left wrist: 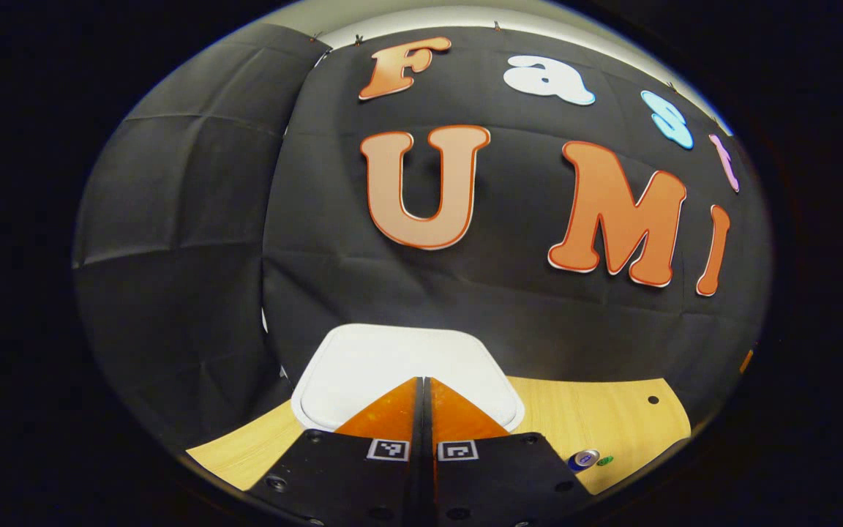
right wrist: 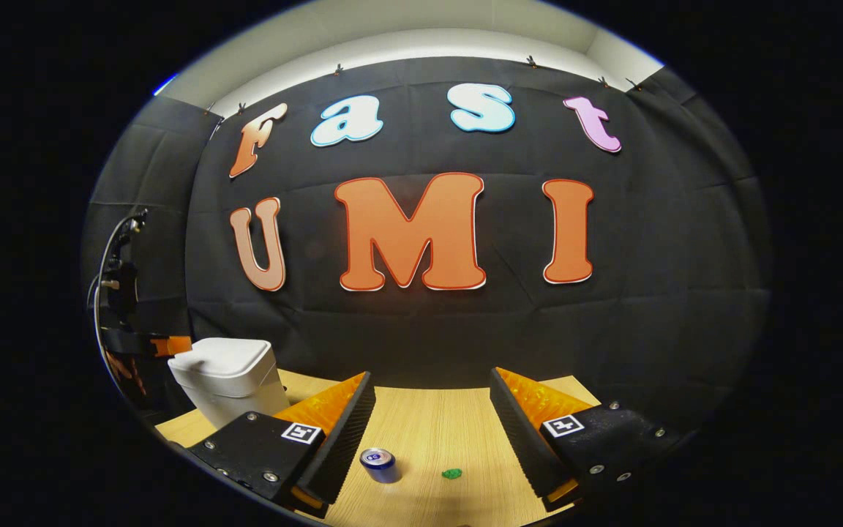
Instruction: Press the lid of the desktop garbage bin to open it, pick up the crumpled paper on the desktop and throw it into the bin, then pick up the pop can on the desktop and drop it into the bin, and finally close the garbage bin lid.
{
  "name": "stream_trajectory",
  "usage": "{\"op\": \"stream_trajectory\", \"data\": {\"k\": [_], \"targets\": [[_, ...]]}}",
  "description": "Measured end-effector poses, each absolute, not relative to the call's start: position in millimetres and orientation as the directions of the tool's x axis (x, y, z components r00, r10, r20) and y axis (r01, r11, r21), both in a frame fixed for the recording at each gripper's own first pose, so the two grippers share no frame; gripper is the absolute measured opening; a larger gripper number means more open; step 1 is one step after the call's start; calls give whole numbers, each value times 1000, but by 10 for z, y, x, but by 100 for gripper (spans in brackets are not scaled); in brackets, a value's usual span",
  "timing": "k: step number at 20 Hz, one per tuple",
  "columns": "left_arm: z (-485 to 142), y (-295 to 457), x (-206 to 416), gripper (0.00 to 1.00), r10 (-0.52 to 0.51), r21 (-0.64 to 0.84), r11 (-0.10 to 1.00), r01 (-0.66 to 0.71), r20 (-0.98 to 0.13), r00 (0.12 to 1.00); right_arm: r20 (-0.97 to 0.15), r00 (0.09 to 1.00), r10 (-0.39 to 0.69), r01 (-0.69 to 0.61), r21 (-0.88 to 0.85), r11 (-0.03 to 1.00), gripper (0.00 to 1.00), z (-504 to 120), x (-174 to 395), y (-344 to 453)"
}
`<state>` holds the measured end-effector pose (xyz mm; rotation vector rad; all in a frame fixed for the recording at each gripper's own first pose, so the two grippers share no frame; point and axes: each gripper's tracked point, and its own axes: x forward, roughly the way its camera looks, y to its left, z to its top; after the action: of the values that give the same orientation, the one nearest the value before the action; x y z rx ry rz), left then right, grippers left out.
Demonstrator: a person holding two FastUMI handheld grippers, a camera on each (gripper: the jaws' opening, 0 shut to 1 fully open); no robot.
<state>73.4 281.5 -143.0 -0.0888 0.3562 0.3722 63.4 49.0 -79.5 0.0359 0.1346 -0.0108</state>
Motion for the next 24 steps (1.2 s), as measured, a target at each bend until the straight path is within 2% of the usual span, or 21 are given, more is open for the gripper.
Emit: {"op": "stream_trajectory", "data": {"k": [2, 4, 6, 11, 13, 18, 19, 20, 22, 23, 24], "targets": [[-1627, 2835, 725, 0, 326, -36, 927, -375, -418, 848, -143, 990, -7, 11, 32, 999, 94, -820, 644, 502], [-1598, 2872, 755, 0, 329, -53, 924, -378, -392, 859, -145, 989, -7, 10, 21, 1000, 94, -842, 629, 498], [-1650, 2862, 735, 0, 326, -60, 919, -389, -438, 838, -161, 987, -7, 9, 16, 1000, 94, -896, 626, 502], [-1615, 2845, 757, 0, 356, -9, 915, -404, -453, 817, -175, 984, 3, 2, 27, 1000, 94, -937, 612, 502], [-1433, 2860, 732, 0, 378, 15, 913, -408, -406, 832, -174, 985, 1, 4, 30, 1000, 94, -932, 613, 471], [-450, 2778, 652, 0, 428, 90, 904, -419, -127, 895, -195, 981, 0, 10, 50, 999, 94, -1016, 597, 415], [-323, 2669, 604, 4, 421, 106, 905, -412, -92, 902, -192, 981, 1, 8, 45, 999, 94, -1025, 602, 416], [-219, 2614, 576, 13, 420, 117, 904, -411, -63, 906, -189, 982, 1, 7, 40, 999, 94, -1028, 606, 412], [-80, 2487, 500, 24, 398, 125, 912, -391, -32, 917, -186, 983, 9, -3, 33, 999, 94, -1047, 606, 430], [-39, 2384, 472, 33, 375, 119, 921, -371, -21, 927, -179, 984, 9, -5, 26, 1000, 94, -1054, 610, 413], [11, 2305, 434, 47, 359, 110, 928, -356, -10, 933, -171, 985, 8, -5, 16, 1000, 94, -1071, 625, 401]]}}
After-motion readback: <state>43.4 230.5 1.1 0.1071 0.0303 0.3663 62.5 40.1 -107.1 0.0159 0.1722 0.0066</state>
